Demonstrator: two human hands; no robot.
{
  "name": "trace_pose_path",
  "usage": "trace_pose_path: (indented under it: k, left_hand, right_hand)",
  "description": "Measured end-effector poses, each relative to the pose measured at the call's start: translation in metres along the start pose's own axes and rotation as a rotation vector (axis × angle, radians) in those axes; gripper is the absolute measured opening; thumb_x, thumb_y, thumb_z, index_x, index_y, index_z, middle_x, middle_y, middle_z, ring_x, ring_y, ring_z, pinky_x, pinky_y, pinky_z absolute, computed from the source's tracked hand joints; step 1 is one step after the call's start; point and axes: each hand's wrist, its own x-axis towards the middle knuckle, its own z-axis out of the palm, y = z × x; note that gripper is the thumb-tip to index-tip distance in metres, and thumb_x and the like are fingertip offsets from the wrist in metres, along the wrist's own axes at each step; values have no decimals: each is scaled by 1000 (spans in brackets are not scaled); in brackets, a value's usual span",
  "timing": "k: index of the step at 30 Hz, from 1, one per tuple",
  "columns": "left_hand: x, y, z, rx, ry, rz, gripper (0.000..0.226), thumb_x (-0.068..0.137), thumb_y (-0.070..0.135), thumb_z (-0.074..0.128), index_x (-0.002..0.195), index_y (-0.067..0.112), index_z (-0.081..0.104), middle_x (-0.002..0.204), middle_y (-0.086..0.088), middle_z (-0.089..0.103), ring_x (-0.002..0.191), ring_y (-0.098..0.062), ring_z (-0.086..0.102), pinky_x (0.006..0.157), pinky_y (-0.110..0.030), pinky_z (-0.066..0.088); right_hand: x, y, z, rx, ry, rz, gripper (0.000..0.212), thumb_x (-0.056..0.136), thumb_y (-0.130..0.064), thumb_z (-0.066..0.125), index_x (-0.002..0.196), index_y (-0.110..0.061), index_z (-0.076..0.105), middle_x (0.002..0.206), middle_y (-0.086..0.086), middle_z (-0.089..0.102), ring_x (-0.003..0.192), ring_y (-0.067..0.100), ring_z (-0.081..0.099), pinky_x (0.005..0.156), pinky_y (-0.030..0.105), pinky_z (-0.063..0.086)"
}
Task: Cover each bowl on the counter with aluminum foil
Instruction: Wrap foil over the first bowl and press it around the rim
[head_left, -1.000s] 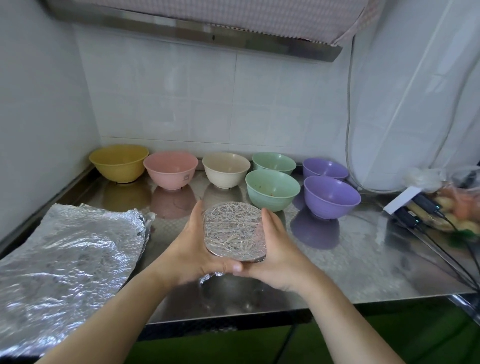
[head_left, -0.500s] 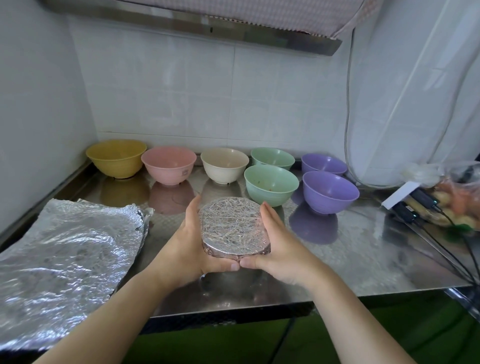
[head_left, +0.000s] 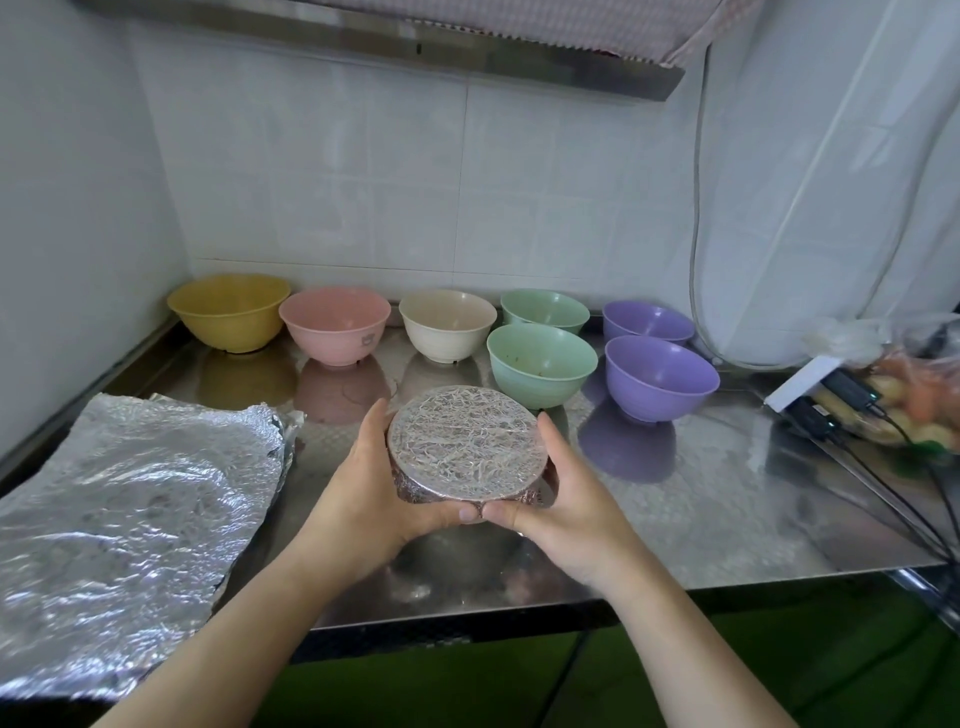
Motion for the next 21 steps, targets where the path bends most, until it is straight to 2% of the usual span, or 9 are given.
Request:
trace_pose_path:
  k: [3, 5, 6, 9, 11, 14, 17, 20, 21]
  left_hand:
    - [-3, 0, 0, 58, -13, 4, 163, 39, 76, 93, 165, 22, 5, 158, 13, 37, 142, 1, 36, 117, -24, 30]
    - [-4, 2, 2, 61, -22, -9, 167, 37, 77, 91, 166, 23, -2, 165, 5, 24, 144, 1, 26, 119, -24, 24]
    - [-5, 4, 3, 53, -21, -15, 169, 37, 75, 92, 166, 22, -5, 166, 3, 19, 142, 2, 21, 118, -22, 21]
    - [-3, 7, 10, 16, 11, -18, 172, 34, 69, 93, 166, 20, -7, 167, 1, 15, 138, 4, 20, 115, -19, 19]
    - [-3, 5, 13, 3, 37, -4, 171, 34, 69, 94, 166, 21, -5, 168, 1, 18, 142, 2, 25, 115, -20, 21]
    - [-2, -4, 16, -18, 53, 22, 168, 36, 70, 97, 165, 29, -3, 166, 4, 26, 147, -2, 31, 116, -21, 25]
    - [-3, -8, 17, -30, 68, 39, 162, 36, 75, 96, 161, 39, -1, 162, 6, 35, 147, -5, 36, 122, -29, 30]
    - [-4, -9, 20, -74, 80, 34, 159, 39, 66, 99, 161, 38, 0, 158, 7, 38, 146, -4, 37, 122, -29, 29]
    - [-5, -10, 22, -93, 87, 27, 160, 38, 64, 99, 161, 36, 1, 157, 8, 39, 146, -4, 38, 123, -29, 29]
  right_hand:
    - [-2, 0, -7, 20, -37, -7, 120, 66, -57, 94, 164, -37, 28, 154, -32, 49, 145, -7, 42, 127, 37, 32]
    - [-5, -3, -11, 34, -25, 14, 122, 64, -58, 95, 164, -33, 30, 153, -28, 52, 145, -4, 45, 127, 40, 34]
    - [-6, -5, -12, 7, -19, 10, 116, 66, -53, 95, 163, -32, 34, 153, -24, 54, 145, -1, 47, 126, 42, 35]
    - [-7, -5, -9, -59, 31, 19, 80, 78, -14, 91, 141, -47, 53, 142, -26, 64, 139, 0, 54, 121, 36, 40]
    - [-6, -1, -7, -73, 79, 23, 81, 78, -3, 90, 142, -42, 55, 138, -25, 66, 136, -1, 57, 121, 35, 41]
    - [-6, 2, 0, -47, 124, 40, 95, 73, -13, 93, 155, -27, 48, 144, -17, 65, 137, 2, 57, 122, 43, 41]
    - [-8, 4, 8, -31, 121, 44, 93, 77, -16, 94, 154, -35, 45, 144, -19, 63, 139, 3, 55, 120, 43, 42]
    - [-13, 3, 21, -36, 122, 48, 106, 80, -40, 92, 163, -37, 25, 152, -22, 55, 143, 2, 50, 123, 45, 39]
    - [-14, 2, 27, -27, 127, 67, 107, 83, -36, 89, 164, -35, 21, 153, -21, 54, 143, 2, 50, 123, 45, 38]
